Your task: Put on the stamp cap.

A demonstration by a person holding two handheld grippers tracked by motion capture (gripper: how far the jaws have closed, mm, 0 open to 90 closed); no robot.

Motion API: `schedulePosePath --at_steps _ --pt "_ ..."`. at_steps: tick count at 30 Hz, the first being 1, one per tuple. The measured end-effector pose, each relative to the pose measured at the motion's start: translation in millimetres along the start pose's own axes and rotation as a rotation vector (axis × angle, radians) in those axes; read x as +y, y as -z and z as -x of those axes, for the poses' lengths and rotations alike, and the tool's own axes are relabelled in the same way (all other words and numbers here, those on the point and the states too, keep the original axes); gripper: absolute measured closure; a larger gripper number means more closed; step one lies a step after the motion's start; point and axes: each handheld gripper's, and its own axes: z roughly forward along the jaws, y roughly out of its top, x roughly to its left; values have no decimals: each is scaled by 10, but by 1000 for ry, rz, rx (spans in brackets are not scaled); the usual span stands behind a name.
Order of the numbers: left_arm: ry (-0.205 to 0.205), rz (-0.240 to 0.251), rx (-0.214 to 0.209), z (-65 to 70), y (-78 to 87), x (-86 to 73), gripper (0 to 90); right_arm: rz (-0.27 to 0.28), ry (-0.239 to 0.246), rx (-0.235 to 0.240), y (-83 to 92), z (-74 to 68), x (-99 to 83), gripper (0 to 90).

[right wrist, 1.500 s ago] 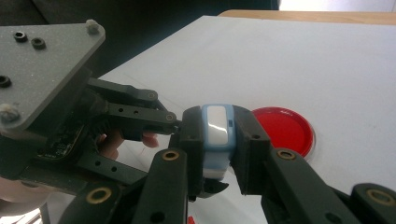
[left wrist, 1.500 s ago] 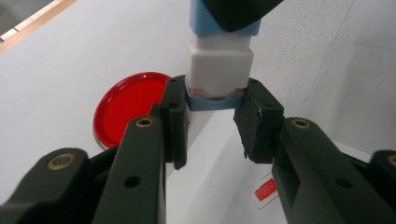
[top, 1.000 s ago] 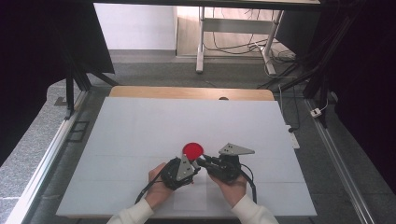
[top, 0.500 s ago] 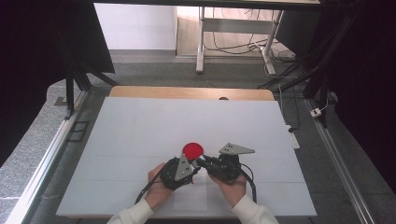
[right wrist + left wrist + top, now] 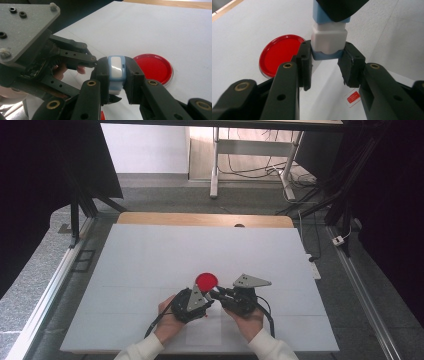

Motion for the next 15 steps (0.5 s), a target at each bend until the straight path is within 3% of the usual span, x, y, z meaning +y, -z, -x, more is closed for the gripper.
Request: schedulePosePath --at_steps 8,15 --pt "13 -11 -15 -6 -14 -2 553 11 3 10 14 14 4 753" --pt "58 -3 -6 -35 12 -6 440 26 8 10 42 37 16 753"
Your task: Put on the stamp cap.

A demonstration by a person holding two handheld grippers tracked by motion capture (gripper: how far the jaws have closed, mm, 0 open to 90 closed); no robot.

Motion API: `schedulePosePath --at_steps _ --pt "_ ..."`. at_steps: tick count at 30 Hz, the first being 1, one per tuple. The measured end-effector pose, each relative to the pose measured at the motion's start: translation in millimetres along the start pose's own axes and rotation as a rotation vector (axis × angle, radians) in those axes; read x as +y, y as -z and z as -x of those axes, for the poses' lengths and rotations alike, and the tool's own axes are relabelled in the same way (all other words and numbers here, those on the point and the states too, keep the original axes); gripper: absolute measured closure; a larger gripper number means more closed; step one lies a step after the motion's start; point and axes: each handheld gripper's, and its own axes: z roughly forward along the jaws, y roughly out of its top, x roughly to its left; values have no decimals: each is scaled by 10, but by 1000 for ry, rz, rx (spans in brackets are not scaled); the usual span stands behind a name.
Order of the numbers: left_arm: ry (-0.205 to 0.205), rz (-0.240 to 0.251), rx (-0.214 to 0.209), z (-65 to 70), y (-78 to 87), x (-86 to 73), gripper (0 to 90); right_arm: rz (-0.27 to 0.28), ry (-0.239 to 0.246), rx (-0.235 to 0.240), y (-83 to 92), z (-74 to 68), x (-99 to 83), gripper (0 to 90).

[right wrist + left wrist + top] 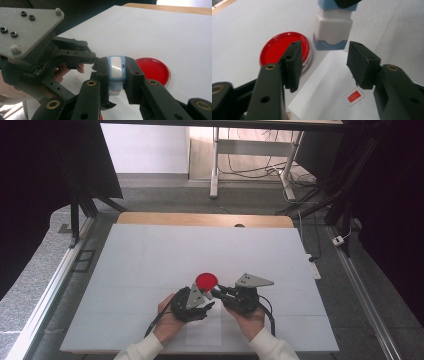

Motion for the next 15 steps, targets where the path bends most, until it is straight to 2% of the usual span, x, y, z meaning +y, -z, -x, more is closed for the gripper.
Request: schedulePosePath --at_steps 9,13,15 --pt "51 -19 -42 -51 43 -37 348 2 20 -7 24 30 6 753" --pt "52 -24 -51 -80 107 -75 336 5 25 -12 43 41 11 753" --pt "63 -24 -42 -110 158 -120 331 6 34 -20 52 52 13 753"
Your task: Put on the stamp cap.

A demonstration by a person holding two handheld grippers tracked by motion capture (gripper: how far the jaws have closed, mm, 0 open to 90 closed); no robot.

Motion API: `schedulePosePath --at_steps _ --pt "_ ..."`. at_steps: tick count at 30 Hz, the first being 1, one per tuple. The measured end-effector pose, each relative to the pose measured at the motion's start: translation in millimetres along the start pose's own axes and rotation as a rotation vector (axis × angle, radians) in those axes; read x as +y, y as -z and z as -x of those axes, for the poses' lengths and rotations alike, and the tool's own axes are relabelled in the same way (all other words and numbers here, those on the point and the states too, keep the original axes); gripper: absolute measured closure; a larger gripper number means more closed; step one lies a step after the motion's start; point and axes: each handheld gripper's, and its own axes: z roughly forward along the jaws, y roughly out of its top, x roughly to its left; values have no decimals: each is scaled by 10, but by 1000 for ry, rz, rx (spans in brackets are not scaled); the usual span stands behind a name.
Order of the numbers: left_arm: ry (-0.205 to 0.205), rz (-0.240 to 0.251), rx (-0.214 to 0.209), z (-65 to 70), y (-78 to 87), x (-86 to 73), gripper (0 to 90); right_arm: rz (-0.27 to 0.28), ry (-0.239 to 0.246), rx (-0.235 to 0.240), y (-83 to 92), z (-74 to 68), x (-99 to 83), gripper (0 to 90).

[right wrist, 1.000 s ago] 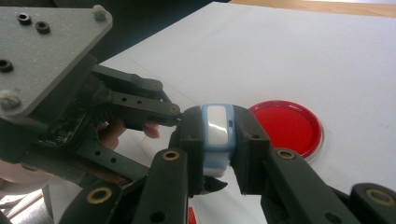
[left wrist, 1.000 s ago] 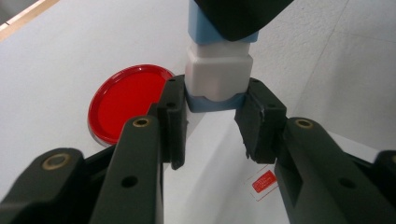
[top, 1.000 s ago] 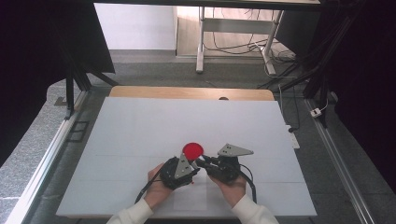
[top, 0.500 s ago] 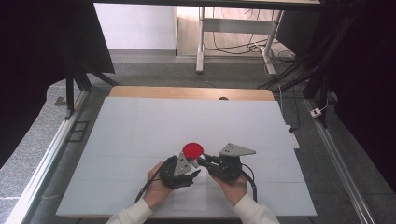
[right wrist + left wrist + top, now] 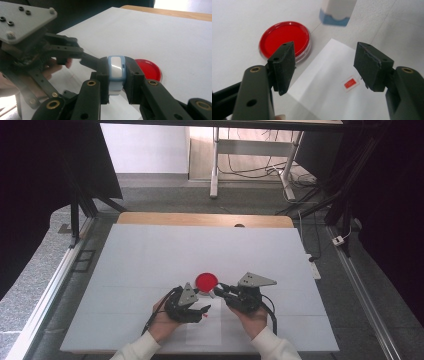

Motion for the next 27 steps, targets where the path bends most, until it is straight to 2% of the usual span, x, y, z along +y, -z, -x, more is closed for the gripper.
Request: schedulePosePath --at_steps 5,12,18,24,27 --pt "51 6 2 -106 193 -144 326 5 13 -9 27 29 3 753" --pt "87 23 9 -235 409 -268 328 5 44 -28 54 60 9 753" --pt "115 22 39 -325 584 -434 327 0 59 -40 68 97 9 753" --pt "163 29 66 -420 799 -636 327 7 67 -61 86 139 18 753" --pt "181 29 79 -454 865 -719 330 6 86 -80 106 155 31 753"
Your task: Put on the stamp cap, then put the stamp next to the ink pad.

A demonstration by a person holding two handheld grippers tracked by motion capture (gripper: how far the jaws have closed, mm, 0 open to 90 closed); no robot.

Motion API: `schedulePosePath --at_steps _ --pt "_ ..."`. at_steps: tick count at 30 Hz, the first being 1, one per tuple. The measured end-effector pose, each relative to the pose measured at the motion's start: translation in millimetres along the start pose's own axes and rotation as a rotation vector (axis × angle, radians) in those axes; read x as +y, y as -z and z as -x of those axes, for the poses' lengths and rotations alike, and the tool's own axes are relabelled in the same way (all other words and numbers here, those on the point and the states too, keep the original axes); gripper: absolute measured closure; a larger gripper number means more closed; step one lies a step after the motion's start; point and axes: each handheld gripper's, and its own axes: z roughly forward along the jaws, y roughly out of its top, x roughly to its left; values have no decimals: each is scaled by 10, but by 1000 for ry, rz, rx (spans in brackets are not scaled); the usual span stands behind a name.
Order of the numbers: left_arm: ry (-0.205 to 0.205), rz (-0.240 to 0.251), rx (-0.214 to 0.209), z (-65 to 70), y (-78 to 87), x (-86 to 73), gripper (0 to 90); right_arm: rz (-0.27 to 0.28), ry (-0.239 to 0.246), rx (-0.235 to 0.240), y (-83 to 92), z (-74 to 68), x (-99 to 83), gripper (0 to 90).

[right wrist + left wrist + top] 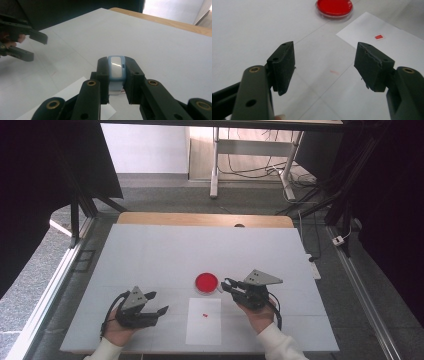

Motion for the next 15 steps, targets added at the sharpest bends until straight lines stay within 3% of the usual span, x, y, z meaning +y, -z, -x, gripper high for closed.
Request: schedulePosePath --at_steps 15 --pt "17 -19 -9 -78 -11 -48 326 -10 38 -50 -10 122 24 753"
